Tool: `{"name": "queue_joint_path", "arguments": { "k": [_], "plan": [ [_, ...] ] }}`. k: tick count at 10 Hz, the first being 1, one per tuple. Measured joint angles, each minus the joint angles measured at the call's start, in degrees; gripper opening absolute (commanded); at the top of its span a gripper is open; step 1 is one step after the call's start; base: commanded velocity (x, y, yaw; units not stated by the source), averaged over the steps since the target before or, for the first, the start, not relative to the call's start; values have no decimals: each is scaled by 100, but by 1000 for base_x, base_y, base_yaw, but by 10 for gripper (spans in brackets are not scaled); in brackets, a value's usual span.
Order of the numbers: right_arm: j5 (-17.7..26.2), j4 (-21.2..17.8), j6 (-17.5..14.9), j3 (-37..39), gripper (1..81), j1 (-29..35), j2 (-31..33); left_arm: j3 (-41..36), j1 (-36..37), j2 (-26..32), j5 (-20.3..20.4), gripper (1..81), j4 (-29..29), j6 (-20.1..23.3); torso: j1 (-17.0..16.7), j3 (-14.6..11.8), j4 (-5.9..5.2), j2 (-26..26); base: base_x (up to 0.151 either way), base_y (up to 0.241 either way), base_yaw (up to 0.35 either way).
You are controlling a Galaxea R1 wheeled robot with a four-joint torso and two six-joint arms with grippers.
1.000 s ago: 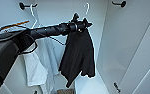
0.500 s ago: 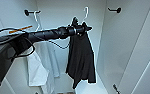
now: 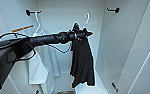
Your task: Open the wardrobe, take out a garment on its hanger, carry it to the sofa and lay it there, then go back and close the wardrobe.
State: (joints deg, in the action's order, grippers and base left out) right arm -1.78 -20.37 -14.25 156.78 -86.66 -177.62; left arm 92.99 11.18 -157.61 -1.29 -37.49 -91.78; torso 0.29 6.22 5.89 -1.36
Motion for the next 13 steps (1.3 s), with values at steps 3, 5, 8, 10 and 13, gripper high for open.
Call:
{"name": "queue_joint_path", "arguments": {
  "k": [3, 5, 8, 10, 13],
  "plan": [
    [10, 0, 0, -2, 811, -16, 0, 9, -24, 2, 0, 10, -2, -5, -2, 0, 0, -2, -91, 0, 0],
    [-6, 0, 0, -4, 811, -2, 5, 32, -46, -27, -33, 10, -13, -2, 0, 0, 0, 0, -96, 0, 0],
    [2, 0, 9, -6, 811, -27, 5, 119, -11, -422, -20, 10, -24, -5, -5, 0, 0, -2, -96, 0, 0],
    [-1, -2, 9, -6, 811, -16, 5, 227, -11, -772, -9, 10, -22, -9, -5, 0, 0, -2, -96, 0, 0],
    [0, -2, 9, -6, 811, -10, 0, 447, -90, -1191, -2, 10, -82, 0, -5, 0, 0, -2, -102, 0, 0]
  ]
}}
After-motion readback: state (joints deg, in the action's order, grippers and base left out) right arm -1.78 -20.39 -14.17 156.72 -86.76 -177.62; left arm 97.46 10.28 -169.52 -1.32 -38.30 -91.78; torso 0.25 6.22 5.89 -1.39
